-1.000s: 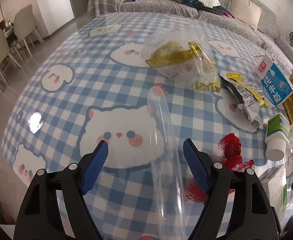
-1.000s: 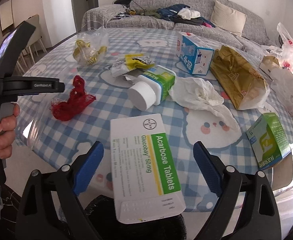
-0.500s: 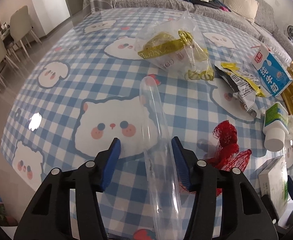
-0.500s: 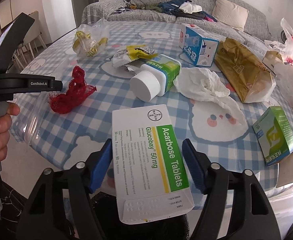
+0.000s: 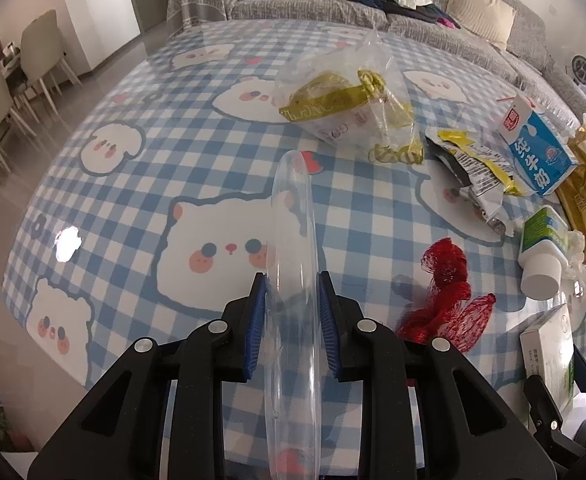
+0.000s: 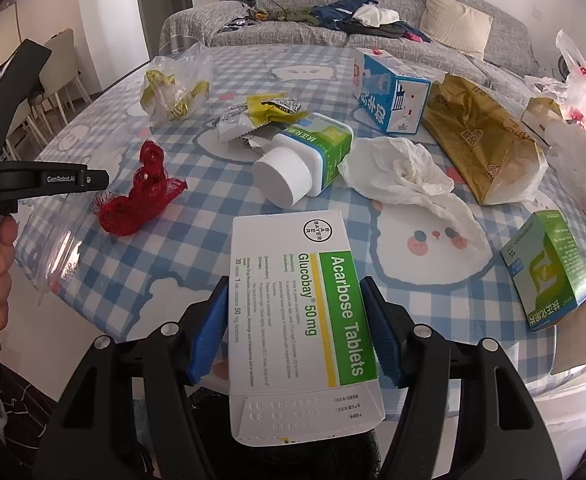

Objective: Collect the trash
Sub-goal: 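Carry the box and tube with both tools over the black trash bin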

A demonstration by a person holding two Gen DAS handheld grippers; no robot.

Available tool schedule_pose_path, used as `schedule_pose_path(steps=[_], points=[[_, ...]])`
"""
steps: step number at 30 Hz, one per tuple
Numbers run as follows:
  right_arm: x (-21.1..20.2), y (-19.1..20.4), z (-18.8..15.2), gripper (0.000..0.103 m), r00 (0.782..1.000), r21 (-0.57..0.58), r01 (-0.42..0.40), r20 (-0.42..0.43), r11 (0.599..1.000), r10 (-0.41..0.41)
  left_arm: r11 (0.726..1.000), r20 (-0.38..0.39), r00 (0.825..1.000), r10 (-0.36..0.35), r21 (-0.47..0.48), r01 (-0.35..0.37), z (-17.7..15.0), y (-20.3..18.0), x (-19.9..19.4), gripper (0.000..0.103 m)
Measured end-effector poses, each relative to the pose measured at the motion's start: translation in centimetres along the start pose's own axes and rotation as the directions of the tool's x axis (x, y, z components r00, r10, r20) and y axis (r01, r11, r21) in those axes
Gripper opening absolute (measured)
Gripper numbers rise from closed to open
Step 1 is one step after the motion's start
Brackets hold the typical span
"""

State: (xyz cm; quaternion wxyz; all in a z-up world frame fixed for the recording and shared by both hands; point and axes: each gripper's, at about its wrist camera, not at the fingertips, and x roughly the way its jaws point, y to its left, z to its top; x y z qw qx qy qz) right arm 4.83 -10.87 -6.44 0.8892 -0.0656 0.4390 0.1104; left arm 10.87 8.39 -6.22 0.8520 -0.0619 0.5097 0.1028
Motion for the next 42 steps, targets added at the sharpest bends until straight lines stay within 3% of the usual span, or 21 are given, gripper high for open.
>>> schedule_pose_path(steps=[14, 42], points=[[-3.4, -0.1, -0.7, 0.061, 0.999, 0.010, 0.011, 0.050, 1.000, -0.011, 1.000, 0.050, 0.998, -0.023, 0.012, 0.023, -2.3, -0.2, -4.3, 0.025], [-11.2, -0.8, -7.6, 0.061, 0.991, 0.073, 0.052, 0.122, 0.996, -0.061, 0.993, 0.102, 0.990, -0.099, 0.078, 0.091, -13.6, -0.6, -12.0, 0.025]])
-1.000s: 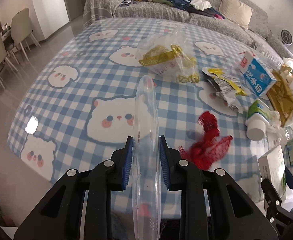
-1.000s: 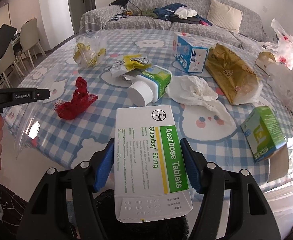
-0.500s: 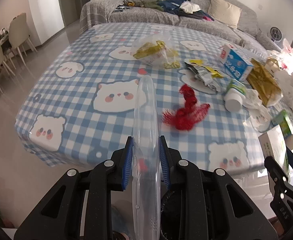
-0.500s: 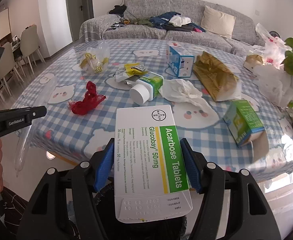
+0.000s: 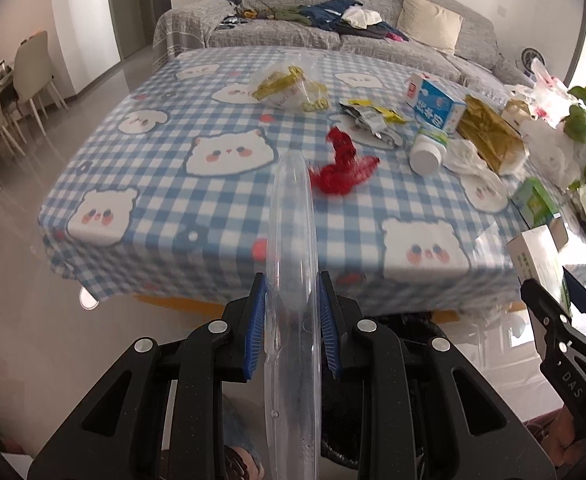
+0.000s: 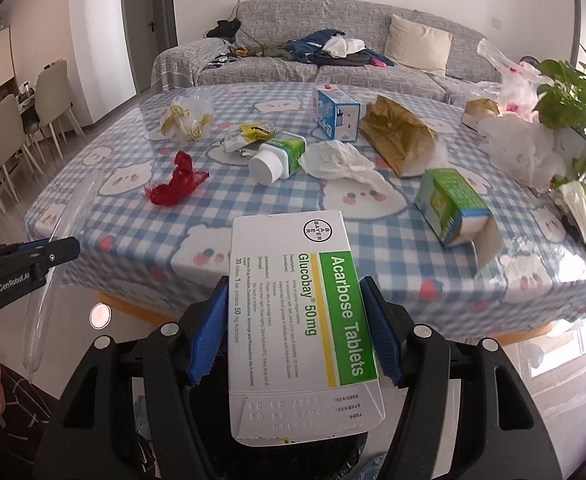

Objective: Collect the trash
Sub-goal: 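Carry the box and tube with both tools over the black trash bin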

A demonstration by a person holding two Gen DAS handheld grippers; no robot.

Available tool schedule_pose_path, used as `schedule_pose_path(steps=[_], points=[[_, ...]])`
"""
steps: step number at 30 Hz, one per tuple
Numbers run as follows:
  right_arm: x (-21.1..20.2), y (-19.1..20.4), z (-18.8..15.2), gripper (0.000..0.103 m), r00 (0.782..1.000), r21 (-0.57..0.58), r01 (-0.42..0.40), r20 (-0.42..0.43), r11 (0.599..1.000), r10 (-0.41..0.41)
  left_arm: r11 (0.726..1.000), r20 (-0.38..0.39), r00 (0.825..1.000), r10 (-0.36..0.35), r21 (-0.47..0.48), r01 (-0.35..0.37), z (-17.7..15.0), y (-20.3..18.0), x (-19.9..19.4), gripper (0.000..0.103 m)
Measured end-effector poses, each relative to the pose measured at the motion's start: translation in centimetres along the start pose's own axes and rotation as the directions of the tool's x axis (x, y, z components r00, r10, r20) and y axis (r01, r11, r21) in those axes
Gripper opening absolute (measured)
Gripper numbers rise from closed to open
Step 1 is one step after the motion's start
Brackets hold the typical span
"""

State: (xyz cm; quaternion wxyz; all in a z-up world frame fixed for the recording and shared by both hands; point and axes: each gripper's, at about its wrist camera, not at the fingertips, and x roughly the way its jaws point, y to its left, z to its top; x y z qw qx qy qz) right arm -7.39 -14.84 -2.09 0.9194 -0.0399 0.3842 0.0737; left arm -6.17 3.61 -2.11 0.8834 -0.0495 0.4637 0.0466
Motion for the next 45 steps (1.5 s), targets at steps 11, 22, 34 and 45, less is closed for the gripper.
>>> schedule_pose_path(steps=[11, 22, 34, 45], points=[[-1.8, 0.4, -4.3, 0.061, 1.000, 0.035, 0.008, -0.015, 0.999, -0.008, 1.000, -0.018, 1.000, -0.023, -0.003, 0.023, -5.8, 0.1, -1.4, 0.025], [1.0, 1.3, -8.8, 0.061, 0.997, 0.067, 0.015, -0.079, 0.998, -0.010, 1.000, -0.072, 0.997, -0.031, -0.007, 0.031, -10.9, 0.0, 1.4, 0.025], [6.1, 1.9, -12.0, 0.061, 0.986, 0.062, 0.034, -0.165, 0.997, -0.023, 0.999, -0.121, 0.992, -0.043, -0.016, 0.041, -13.3, 0.0, 6.0, 0.025], [9.6, 2.3, -13.6, 0.061, 0.971, 0.081, 0.043, -0.237, 0.996, -0.023, 0.999, -0.180, 0.983, 0.013, -0.034, -0.020, -14.6, 0.9, 10.0, 0.025]])
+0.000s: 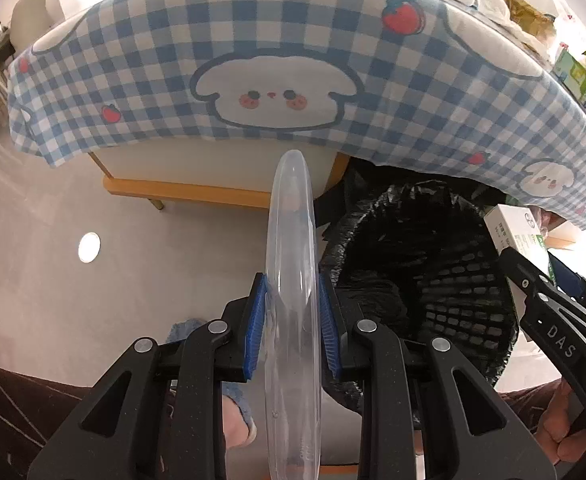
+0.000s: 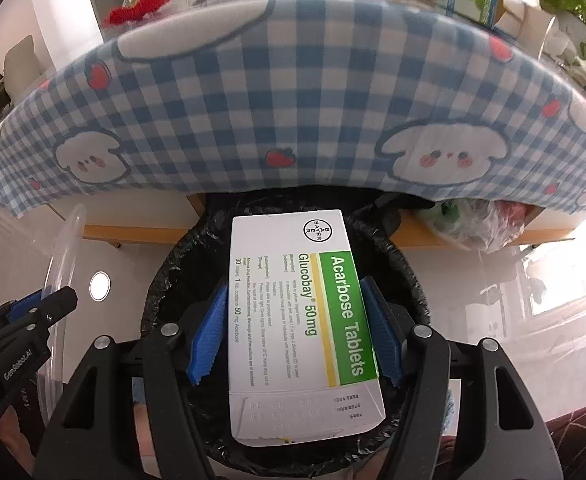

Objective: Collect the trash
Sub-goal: 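Carry the box and tube with both tools over the black trash bin, then open the right tool to drop the box while the left tool drops the tube into the bin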

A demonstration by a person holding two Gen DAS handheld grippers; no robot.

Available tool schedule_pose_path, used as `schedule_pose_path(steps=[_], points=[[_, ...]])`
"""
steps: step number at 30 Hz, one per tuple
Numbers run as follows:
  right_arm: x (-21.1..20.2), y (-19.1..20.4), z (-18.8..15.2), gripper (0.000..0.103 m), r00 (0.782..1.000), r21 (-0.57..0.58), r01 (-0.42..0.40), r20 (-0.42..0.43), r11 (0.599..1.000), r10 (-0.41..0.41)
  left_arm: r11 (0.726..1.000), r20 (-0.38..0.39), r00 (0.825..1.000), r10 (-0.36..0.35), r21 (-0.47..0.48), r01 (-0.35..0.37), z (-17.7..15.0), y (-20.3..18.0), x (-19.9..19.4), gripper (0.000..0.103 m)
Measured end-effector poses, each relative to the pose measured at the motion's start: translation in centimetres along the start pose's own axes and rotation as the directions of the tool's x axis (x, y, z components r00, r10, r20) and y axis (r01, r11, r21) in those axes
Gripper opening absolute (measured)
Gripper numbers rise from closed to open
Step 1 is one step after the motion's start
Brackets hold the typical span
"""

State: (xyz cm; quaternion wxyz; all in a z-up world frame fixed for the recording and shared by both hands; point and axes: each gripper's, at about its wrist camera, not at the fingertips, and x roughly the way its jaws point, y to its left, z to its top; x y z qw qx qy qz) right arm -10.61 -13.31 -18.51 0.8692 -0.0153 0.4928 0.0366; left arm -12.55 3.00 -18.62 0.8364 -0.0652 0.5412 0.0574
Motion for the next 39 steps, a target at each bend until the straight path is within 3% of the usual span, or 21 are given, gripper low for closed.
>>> schedule_pose_path(steps=[12, 15, 23, 39], points=[[0.8, 1.4, 0.1, 0.063, 1.000, -0.003, -0.017, 0.002, 1.000, 0.017, 1.000, 0.010, 1.000, 0.006, 0.000, -0.006, -0.1, 0.6, 0.3, 0.025], [0.6, 1.5, 0.2, 0.078, 1.000, -0.010, -0.012, 0.008, 1.000, 0.012, 1.000, 0.006, 1.000, 0.004, 0.006, -0.004, -0.1, 0.2, 0.1, 0.025], [0.5, 0.0, 0.2, 0.094, 1.000, 0.002, 0.000, 0.008, 1.000, 0.000, 1.000, -0.004, 1.000, -0.018, 0.016, 0.018, -0.1, -1.4, 0.2, 0.025], [-0.3, -6.1, -0.6, 0.095, 0.998, 0.097, 0.065, -0.015, 0.993, -0.064, 0.995, -0.030, 0.997, -0.069, 0.075, 0.071, 0.2, -7.7, 1.0, 0.025]])
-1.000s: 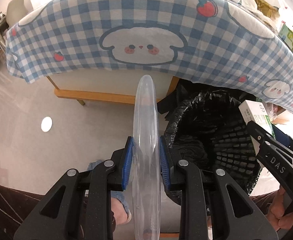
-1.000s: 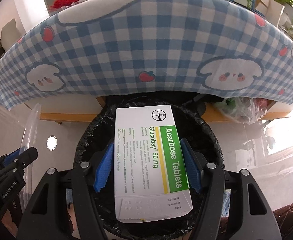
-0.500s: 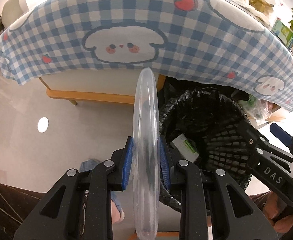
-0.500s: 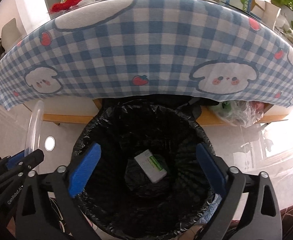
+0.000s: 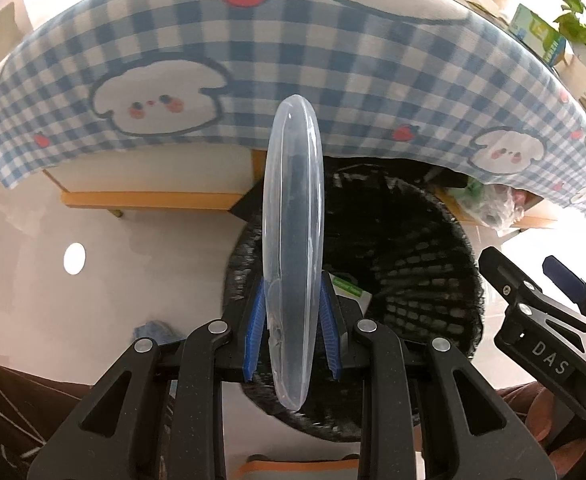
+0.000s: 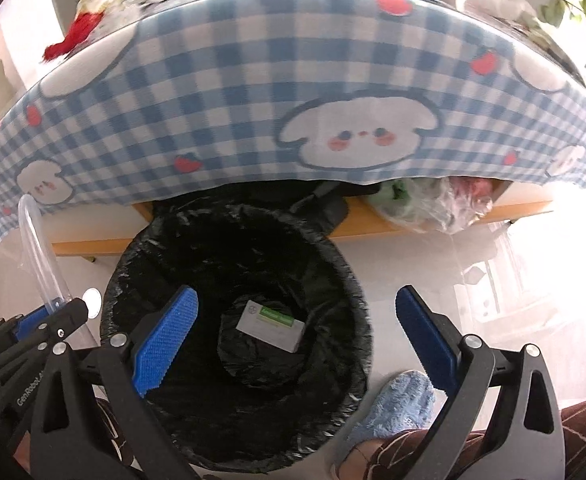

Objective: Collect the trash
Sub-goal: 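Open the right tool to drop the box while the left tool drops the tube into the bin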

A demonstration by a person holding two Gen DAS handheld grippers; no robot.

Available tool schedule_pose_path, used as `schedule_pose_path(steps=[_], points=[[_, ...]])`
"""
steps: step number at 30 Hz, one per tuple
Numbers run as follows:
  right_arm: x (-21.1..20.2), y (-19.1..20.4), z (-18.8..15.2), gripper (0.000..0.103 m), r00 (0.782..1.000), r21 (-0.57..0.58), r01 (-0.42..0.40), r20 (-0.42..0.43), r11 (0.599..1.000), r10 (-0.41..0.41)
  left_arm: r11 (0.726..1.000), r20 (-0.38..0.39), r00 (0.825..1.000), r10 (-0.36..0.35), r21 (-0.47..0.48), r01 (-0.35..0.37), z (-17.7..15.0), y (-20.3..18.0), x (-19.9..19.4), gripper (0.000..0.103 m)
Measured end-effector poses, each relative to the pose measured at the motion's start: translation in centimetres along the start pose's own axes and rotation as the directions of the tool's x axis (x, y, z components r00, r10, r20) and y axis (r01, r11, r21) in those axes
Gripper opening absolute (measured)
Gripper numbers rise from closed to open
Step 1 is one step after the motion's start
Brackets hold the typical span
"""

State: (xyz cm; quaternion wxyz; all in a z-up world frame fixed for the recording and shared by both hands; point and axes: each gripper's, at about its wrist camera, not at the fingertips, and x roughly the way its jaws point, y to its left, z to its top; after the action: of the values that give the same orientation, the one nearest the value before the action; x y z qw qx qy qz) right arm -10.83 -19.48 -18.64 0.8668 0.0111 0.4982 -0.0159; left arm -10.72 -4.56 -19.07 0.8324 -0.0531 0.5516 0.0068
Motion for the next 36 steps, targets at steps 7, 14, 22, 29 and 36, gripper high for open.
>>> schedule_pose_path(steps=[7, 14, 22, 29, 36], points=[[-0.7, -2.6, -0.1, 0.095, 0.999, 0.021, 0.034, 0.010, 0.999, -0.034, 1.000, -0.005, 1.000, -0.011, 0.017, 0.011, 0.2, -2.3, 0.6, 0.025], [-1.4, -5.6, 0.0, 0.095, 0.998, 0.059, 0.059, 0.026, 0.996, -0.061, 0.999, 0.002, 1.000, -0.026, 0.041, 0.026, 0.4, -5.6, 0.6, 0.025], [-2.1, -9.0, -0.2, 0.095, 0.995, 0.099, 0.086, 0.039, 0.991, -0.090, 0.995, -0.010, 0.999, -0.036, 0.088, 0.037, -0.1, -8.9, 1.5, 0.025], [-2.3, -10.2, -0.3, 0.095, 0.995, 0.131, 0.087, 0.039, 0.988, -0.092, 0.995, 0.004, 0.999, -0.036, 0.092, 0.036, -0.1, -9.2, 1.6, 0.027], [-2.2, -9.6, -0.1, 0.095, 0.996, 0.124, 0.079, 0.040, 0.989, -0.085, 0.996, 0.036, 0.999, -0.014, 0.093, 0.011, 0.0, -8.2, 0.9, 0.058]])
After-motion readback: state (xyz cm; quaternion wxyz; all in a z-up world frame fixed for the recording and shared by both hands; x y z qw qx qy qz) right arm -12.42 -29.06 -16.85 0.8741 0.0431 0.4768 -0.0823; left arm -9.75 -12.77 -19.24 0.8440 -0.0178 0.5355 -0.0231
